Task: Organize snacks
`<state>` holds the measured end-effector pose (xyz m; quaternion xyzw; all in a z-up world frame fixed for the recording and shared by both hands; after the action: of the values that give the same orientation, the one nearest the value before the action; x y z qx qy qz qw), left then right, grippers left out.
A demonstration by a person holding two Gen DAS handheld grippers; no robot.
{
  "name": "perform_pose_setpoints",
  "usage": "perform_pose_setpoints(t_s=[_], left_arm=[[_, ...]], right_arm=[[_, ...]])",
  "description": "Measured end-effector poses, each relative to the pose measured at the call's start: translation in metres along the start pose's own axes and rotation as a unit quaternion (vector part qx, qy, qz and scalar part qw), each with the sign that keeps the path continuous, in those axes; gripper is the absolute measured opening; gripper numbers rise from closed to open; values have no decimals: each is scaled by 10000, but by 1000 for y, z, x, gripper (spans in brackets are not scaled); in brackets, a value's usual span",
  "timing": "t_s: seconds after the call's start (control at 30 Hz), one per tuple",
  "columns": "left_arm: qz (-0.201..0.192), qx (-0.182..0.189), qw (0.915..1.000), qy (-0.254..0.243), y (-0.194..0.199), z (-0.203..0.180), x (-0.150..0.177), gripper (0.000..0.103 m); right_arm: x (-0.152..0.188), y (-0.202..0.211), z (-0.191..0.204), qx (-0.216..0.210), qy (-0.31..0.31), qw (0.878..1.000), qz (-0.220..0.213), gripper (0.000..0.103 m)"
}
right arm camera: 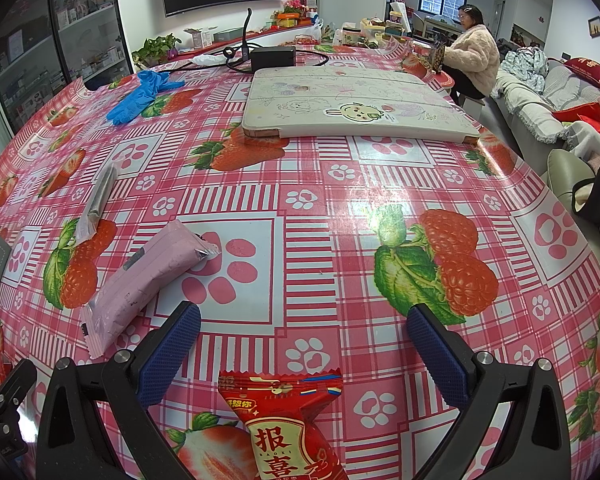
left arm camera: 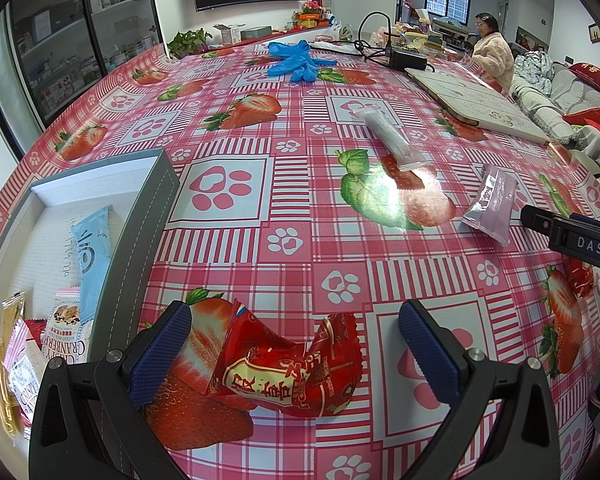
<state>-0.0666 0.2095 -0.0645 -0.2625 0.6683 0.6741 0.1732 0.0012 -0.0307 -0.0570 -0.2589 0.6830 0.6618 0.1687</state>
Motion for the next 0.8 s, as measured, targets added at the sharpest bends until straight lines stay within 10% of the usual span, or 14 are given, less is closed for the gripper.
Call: perform_pose_setpoints(t_s=[0.8], left_arm=[[1, -1, 10000, 3, 0, 0, 0, 103]], right_arm=[[28, 22, -4, -716, 242, 9935, 846, 103]])
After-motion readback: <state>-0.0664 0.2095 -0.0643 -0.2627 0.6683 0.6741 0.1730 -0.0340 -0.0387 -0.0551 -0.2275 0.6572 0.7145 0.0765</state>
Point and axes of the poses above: each gripper's, at about its wrist camera, not at the fingertips, and y roughly against the way its jaws point, z to its left, x to its underside, the point moved 7 cm from there along -y, roughly the way its jaws point, and after that the axes turned 6 degrees about y, right-handed, at the moved point
